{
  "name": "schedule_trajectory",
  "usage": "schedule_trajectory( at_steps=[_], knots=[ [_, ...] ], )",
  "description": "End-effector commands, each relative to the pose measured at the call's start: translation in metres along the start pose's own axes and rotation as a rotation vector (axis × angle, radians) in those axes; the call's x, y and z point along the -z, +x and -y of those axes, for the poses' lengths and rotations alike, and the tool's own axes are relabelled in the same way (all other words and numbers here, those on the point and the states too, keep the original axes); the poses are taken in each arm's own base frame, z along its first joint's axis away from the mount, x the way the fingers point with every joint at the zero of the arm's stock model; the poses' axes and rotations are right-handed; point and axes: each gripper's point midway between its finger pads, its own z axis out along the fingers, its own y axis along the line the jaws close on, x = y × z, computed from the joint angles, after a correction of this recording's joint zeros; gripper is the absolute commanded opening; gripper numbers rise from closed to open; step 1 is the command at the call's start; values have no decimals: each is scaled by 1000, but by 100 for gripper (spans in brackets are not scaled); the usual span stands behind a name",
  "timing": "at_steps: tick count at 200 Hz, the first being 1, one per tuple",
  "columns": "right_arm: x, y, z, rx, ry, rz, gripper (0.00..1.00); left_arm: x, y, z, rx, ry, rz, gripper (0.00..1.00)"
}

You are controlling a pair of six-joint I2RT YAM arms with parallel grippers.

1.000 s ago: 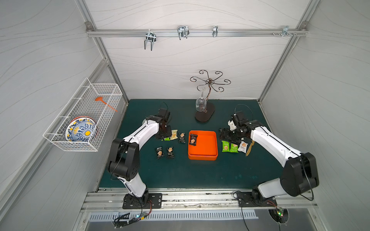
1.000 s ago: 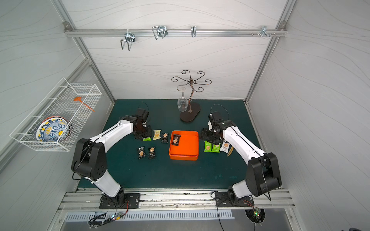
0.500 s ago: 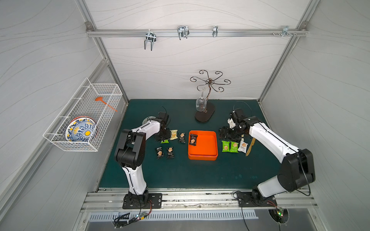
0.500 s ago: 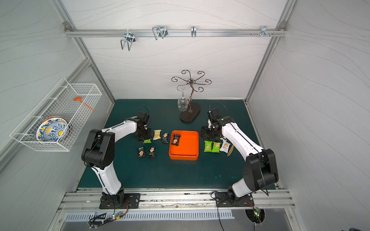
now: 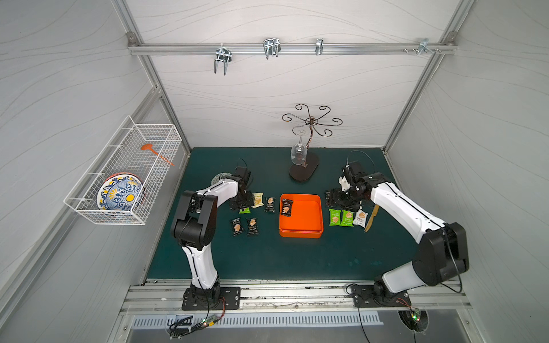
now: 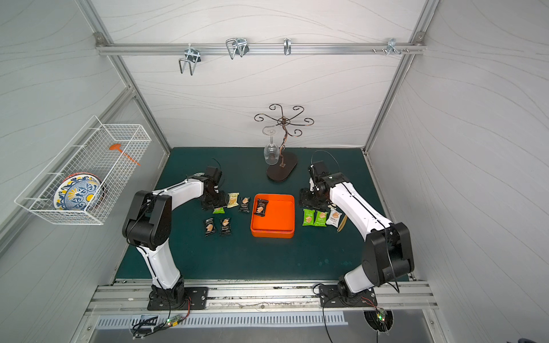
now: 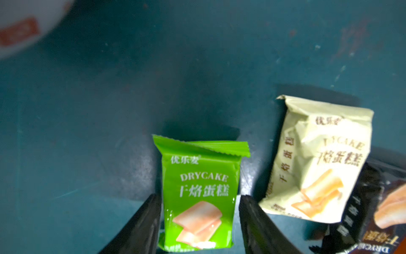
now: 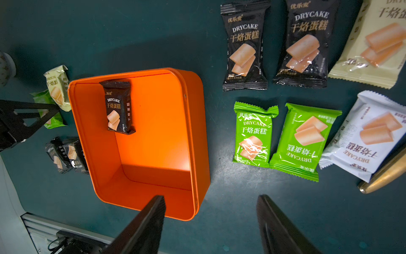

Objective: Take the cookies out of the storage box
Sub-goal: Place the cookie at the center of the board, then pick up the cookie from the storage box.

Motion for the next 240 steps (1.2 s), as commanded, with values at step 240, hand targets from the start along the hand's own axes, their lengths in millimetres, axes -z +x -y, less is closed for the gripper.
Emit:
schedule_trajectory(
  at_steps=[240],
  knots=[
    [6, 11, 21, -24, -27, 12, 70, 92, 61, 200, -443, 147, 101, 63]
  ],
)
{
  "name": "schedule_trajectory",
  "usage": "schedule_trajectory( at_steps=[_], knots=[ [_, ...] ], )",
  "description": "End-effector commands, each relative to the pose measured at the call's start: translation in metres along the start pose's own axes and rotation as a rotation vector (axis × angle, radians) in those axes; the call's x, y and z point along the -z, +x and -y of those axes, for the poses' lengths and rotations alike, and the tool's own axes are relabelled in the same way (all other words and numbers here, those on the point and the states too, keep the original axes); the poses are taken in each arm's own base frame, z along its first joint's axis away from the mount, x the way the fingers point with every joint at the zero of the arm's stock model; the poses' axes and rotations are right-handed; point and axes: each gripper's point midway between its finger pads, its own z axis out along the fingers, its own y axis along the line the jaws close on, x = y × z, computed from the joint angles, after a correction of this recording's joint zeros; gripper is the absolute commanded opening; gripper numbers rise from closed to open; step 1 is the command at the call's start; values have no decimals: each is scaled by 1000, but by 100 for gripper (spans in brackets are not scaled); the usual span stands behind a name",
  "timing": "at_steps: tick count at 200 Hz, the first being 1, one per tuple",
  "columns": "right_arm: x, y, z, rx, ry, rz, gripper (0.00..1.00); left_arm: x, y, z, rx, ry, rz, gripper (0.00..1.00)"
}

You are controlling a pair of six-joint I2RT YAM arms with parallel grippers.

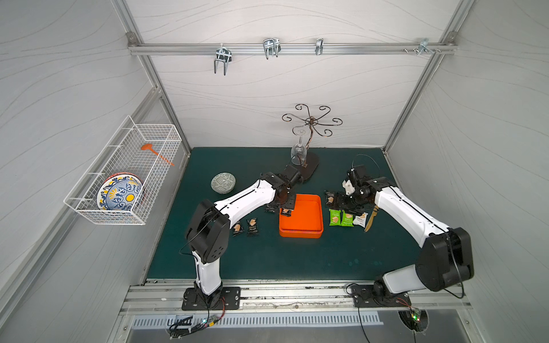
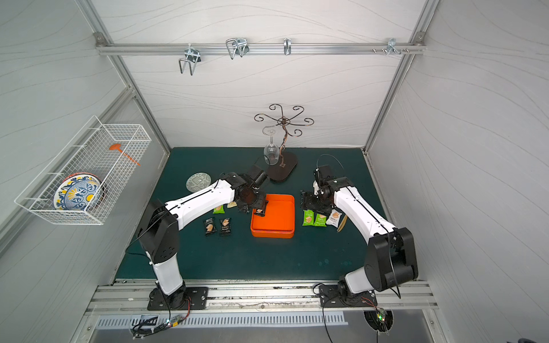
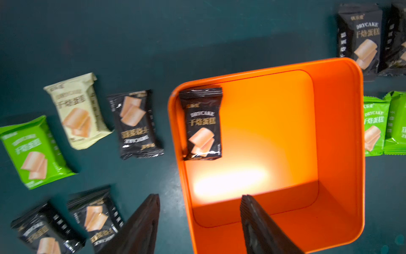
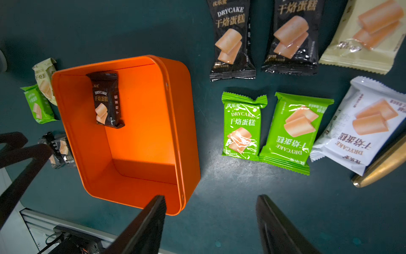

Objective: Take the cookies out of the storage box
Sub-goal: Pick up the cookie from the storage box.

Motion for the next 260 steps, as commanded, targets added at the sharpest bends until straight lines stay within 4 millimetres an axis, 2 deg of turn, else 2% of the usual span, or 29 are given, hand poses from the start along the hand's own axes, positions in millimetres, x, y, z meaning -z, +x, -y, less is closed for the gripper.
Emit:
schedule_trajectory(
  at_steps=[1, 44, 93, 128, 205, 260],
  knots=[
    [8, 0, 0, -5, -20, 25, 70, -3, -9, 14, -20, 23, -5, 63],
    [8, 1, 4, -15, -19, 26, 70, -26, -8, 21, -23, 16, -51, 63],
    [7, 1, 7, -20, -25, 22, 70, -44, -8, 9, 14, -103, -79, 63],
    [5, 2, 9, -21, -29, 17, 70, -58, -10, 10, 42, -134, -92, 63],
    [3, 7, 20, -32, -40, 7, 70, -86, -3, -17, 117, -322, -108, 63],
    [6, 8, 29, -54, -48, 14, 70, -99, 6, -15, 116, -324, -148, 63]
  ],
)
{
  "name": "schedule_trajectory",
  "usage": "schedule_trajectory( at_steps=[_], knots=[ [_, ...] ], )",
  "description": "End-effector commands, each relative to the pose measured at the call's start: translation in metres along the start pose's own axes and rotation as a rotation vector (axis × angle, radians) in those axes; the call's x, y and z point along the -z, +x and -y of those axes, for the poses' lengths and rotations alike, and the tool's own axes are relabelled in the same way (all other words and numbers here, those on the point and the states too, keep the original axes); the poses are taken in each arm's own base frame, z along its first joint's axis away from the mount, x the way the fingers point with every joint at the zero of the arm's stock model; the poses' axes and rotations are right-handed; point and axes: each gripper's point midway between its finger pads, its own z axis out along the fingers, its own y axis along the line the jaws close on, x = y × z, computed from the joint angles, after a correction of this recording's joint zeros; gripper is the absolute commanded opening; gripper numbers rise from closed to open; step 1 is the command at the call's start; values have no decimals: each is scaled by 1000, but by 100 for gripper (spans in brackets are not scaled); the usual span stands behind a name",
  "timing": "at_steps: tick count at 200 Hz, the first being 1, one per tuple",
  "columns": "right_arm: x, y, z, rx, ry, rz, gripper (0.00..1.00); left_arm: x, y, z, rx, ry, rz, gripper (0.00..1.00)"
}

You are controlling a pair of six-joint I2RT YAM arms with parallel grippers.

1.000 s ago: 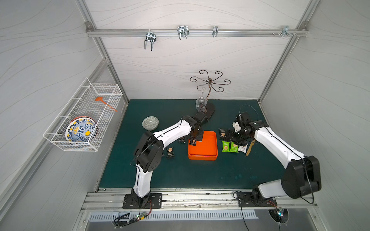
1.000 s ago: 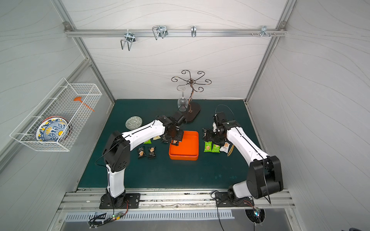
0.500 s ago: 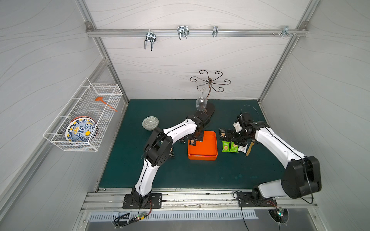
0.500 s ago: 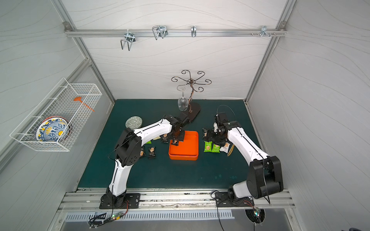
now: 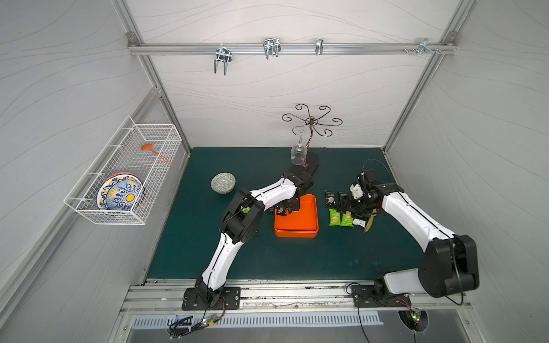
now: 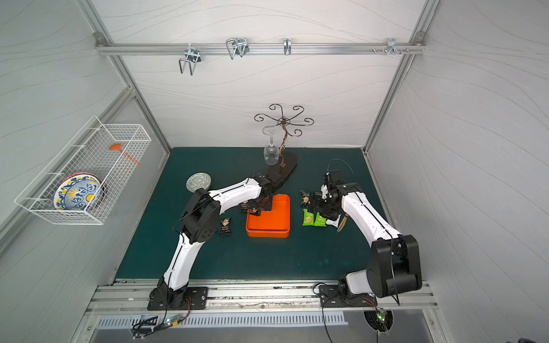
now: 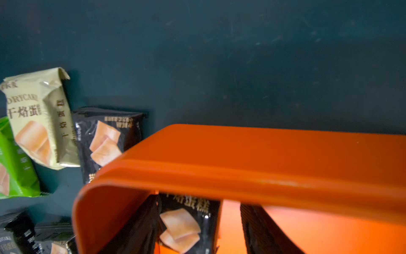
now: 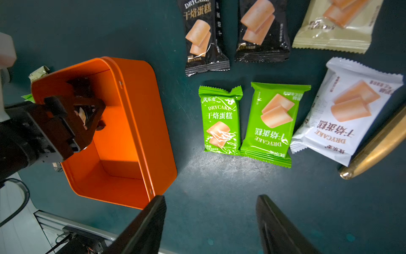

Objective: Take the cookies out of the storage box
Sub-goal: Pick up the cookie from the storage box.

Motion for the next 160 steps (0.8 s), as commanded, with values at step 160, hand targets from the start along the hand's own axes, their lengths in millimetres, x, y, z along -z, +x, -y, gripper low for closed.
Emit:
schedule_trajectory(
  at_steps=[160],
  knots=[
    [4, -1, 1, -5, -24, 10, 70, 20, -6, -4, 8, 67, 13, 64]
  ],
)
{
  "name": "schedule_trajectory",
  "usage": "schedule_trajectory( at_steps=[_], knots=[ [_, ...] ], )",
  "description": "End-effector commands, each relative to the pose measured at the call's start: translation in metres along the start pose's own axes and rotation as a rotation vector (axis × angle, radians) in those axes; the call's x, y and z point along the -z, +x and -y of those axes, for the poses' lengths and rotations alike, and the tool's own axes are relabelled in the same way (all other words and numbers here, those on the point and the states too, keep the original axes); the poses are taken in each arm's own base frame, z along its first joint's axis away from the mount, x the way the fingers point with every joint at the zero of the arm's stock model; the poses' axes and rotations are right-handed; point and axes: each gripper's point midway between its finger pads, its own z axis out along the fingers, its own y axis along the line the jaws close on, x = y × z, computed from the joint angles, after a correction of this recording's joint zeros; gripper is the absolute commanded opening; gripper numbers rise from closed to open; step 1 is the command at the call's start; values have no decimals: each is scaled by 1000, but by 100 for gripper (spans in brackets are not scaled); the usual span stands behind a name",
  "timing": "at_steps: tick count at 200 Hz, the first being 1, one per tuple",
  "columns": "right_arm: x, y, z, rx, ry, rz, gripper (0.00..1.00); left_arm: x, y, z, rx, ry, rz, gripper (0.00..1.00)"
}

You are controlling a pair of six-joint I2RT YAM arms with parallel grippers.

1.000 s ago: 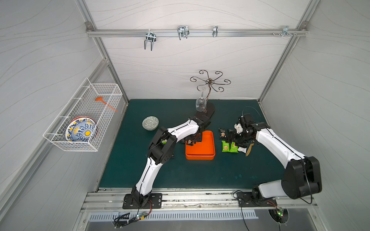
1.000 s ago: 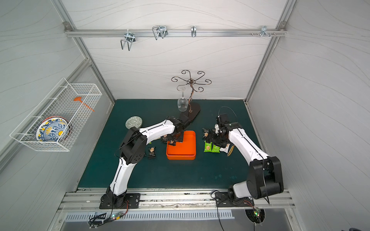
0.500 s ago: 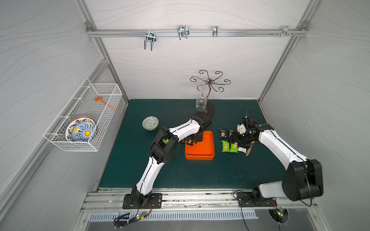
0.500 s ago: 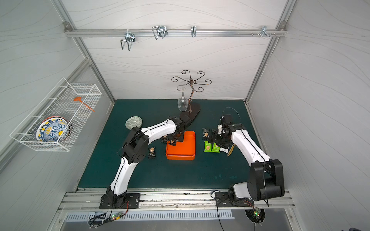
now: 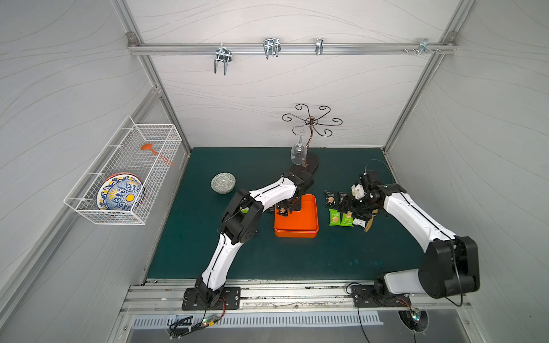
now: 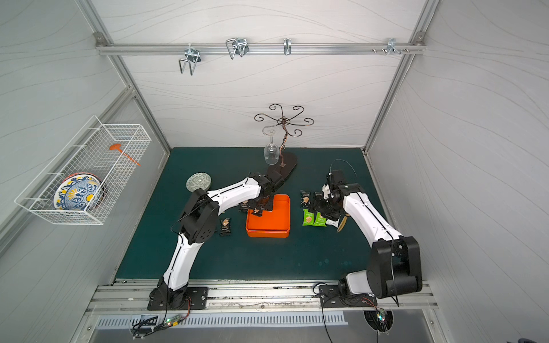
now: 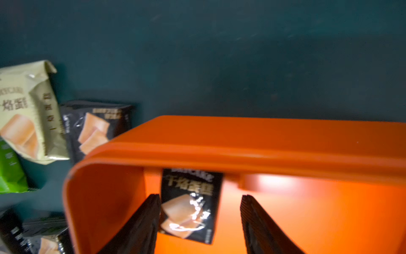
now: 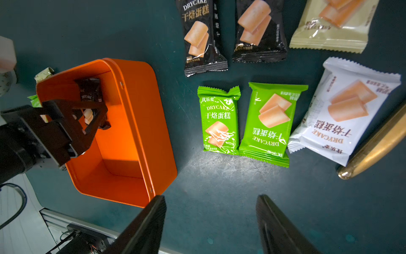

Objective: Take the cookies out of the storage box
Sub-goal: Pick up the cookie from the storage box.

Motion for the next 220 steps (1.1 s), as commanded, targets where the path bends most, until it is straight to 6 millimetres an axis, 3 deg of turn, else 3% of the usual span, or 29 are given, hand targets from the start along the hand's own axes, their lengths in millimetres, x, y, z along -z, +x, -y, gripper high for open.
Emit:
schedule_trajectory(
  at_steps=[1, 111, 170, 220],
  knots=[
    [2, 0, -1, -2, -10, 9, 70, 13, -9, -6, -4, 22, 33, 64],
    [4, -2, 0, -7, 2, 12, 70, -6, -5, 2, 14, 123, -21, 61],
    [4, -5, -1, -10, -1, 15, 70, -5, -7, 1, 10, 118, -13, 45],
    [5, -7, -2, -14, -3, 19, 70, 3, -11, -2, 13, 116, 8, 41]
  ],
)
